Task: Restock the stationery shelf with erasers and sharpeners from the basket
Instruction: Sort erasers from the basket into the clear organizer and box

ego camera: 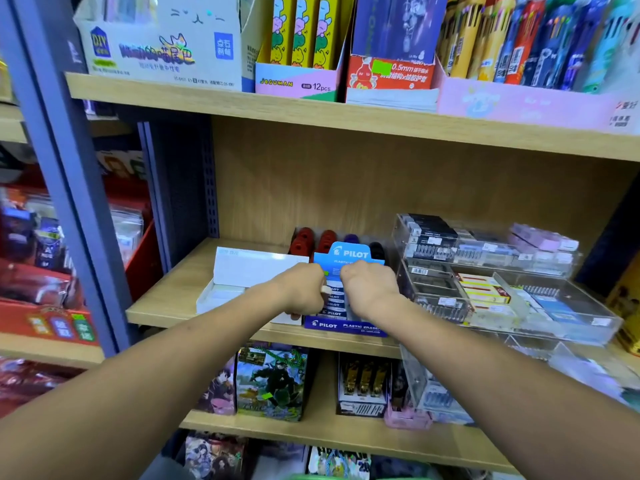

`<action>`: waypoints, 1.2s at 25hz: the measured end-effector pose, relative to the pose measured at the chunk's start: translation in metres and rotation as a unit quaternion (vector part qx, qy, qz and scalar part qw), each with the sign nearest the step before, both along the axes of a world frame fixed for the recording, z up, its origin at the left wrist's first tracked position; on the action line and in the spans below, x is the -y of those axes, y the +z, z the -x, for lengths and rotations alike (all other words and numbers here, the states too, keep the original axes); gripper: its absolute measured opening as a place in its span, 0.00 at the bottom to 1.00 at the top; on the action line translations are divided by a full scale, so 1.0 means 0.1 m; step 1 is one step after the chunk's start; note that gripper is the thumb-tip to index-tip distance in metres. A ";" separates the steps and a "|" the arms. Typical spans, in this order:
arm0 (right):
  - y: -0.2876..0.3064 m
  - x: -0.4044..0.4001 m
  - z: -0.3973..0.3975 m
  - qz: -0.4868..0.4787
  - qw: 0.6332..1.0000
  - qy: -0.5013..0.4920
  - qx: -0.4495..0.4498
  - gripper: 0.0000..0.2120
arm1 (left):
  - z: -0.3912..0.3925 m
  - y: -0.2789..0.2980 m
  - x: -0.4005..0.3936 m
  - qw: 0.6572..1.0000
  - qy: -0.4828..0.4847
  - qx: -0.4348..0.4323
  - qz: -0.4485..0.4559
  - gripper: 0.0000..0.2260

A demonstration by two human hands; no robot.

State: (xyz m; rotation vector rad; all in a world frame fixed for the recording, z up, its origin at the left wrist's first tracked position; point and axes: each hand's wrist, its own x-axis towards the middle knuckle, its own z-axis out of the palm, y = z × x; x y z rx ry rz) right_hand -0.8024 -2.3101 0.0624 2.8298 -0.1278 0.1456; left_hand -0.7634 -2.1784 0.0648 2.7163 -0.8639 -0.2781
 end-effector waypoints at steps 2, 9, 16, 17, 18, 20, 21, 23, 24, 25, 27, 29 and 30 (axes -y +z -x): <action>0.02 0.02 -0.01 -0.018 1.000 0.002 -0.014 0.15 | -0.01 0.03 -0.01 1.000 -0.002 -0.026 0.013 0.06; 0.53 0.25 0.21 -0.537 0.832 0.141 0.002 0.15 | 0.11 0.19 -0.05 0.945 0.016 -0.189 0.267 0.07; 0.64 0.53 0.42 -0.615 0.774 0.125 0.086 0.07 | 0.39 0.38 0.03 0.886 -0.034 -0.335 0.318 0.13; 0.67 0.61 0.45 -0.635 0.759 0.113 0.092 0.07 | 0.37 0.40 0.02 0.881 -0.032 -0.337 0.331 0.14; 0.70 0.69 0.49 -0.654 0.744 0.104 0.090 0.07 | 0.36 0.42 0.03 0.875 -0.029 -0.336 0.347 0.12; 0.74 0.81 0.58 -0.689 0.714 0.101 0.074 0.08 | 0.35 0.46 0.10 0.858 -0.023 -0.337 0.388 0.09; 0.76 0.87 0.63 -0.705 0.697 0.106 0.071 0.08 | 0.36 0.49 0.15 0.847 -0.016 -0.339 0.409 0.10; 0.79 1.05 0.72 -0.724 0.676 0.116 0.076 0.09 | 0.37 0.53 0.31 0.835 0.007 -0.329 0.442 0.10; 0.81 1.15 0.77 -0.715 0.684 0.116 0.079 0.10 | 0.39 0.56 0.41 0.832 0.020 -0.317 0.454 0.10; 0.84 1.25 0.83 -0.694 0.707 0.116 0.078 0.11 | 0.42 0.60 0.52 0.832 0.033 -0.299 0.465 0.09; 0.89 1.45 0.90 -0.631 0.763 0.117 0.074 0.09 | 0.50 0.69 0.79 0.842 0.041 -0.244 0.479 0.09; 0.98 1.63 0.91 -0.553 0.820 0.107 0.105 0.08 | 0.55 0.79 1.08 0.856 0.027 -0.191 0.480 0.10; 1.03 1.74 0.90 -0.512 0.843 0.097 0.135 0.08 | 0.55 0.83 1.23 0.862 0.021 -0.174 0.476 0.11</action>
